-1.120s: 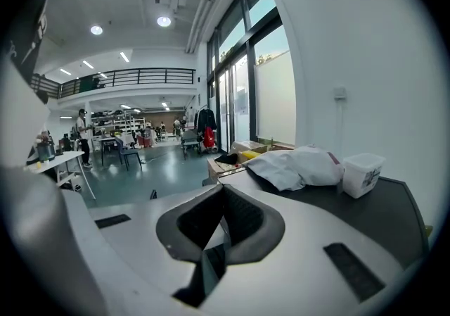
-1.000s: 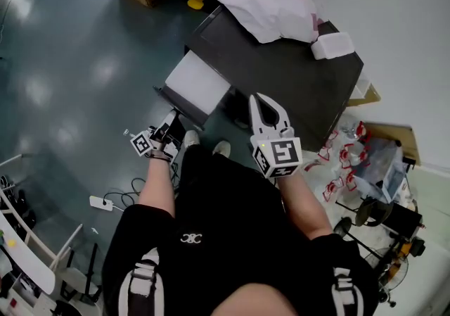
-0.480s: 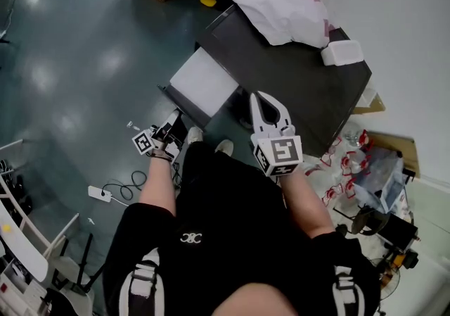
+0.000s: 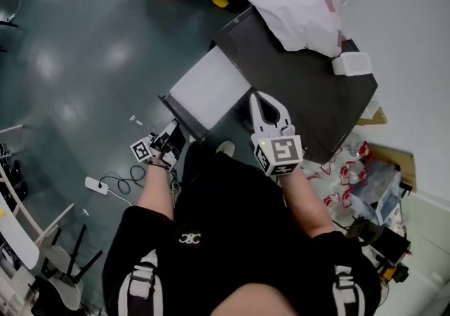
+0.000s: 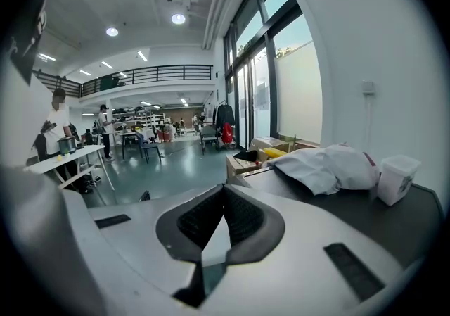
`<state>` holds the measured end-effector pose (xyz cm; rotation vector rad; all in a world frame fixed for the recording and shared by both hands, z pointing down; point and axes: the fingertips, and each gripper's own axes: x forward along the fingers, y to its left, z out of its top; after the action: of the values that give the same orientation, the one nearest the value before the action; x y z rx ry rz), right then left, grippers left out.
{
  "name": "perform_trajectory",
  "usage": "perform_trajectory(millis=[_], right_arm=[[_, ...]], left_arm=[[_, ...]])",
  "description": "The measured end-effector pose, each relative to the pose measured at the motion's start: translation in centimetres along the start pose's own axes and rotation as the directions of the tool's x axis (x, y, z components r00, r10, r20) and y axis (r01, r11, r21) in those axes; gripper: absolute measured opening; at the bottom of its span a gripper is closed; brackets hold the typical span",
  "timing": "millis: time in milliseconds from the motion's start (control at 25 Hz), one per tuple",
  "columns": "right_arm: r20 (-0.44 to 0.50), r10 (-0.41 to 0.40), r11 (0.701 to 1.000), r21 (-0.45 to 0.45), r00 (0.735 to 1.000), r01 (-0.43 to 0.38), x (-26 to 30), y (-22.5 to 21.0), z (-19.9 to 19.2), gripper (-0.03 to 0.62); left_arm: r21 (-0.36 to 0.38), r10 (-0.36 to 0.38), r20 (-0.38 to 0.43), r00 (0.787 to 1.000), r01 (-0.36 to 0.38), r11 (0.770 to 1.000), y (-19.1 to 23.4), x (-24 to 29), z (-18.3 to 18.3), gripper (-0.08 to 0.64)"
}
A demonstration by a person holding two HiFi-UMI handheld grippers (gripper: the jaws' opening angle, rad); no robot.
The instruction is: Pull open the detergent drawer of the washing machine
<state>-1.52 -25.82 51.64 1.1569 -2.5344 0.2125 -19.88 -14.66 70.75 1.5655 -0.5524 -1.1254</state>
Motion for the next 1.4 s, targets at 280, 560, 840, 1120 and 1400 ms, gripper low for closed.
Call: perform_trajectory(millis=[280, 560, 840, 1120, 1400], right_arm=[[0.018, 0.051, 0.999, -0.007, 0.999, -0.051, 0.8, 1.5, 0.9, -0.003], [0.014, 0.053, 0.999, 0.002, 0.998, -0.053, 0.6, 0.6, 0.6, -0.003], [0.014, 0.064, 0.998, 0.01, 0.998, -0.064, 0.8, 0.9, 0.5, -0.003], [0.027, 0.081, 0.997, 0.0, 0.996, -0.081, 1.7, 2.4, 1.1, -0.002], [0.071, 0.075, 0.997, 0.03, 0.995, -0.078, 3.1, 3.6, 2.2, -0.003]], left_arm=[[0.002, 0.019, 0.018, 1.0, -0.019, 1.0, -0.5, -1.8, 0.0, 0.123], [0.011, 0.039, 0.032, 0.999, -0.039, 0.999, -0.8, -2.5, 0.0, 0.127], [-0.009, 0.159, 0.101, 0.982, -0.159, 0.987, 1.4, -4.0, 0.4, 0.109], [0.041, 0.265, 0.116, 0.957, -0.271, 0.962, 1.9, -4.6, 1.3, 0.063], [0.446, 0.642, 0.167, 0.749, -0.638, 0.628, 0.6, -8.6, 6.9, 0.006]])
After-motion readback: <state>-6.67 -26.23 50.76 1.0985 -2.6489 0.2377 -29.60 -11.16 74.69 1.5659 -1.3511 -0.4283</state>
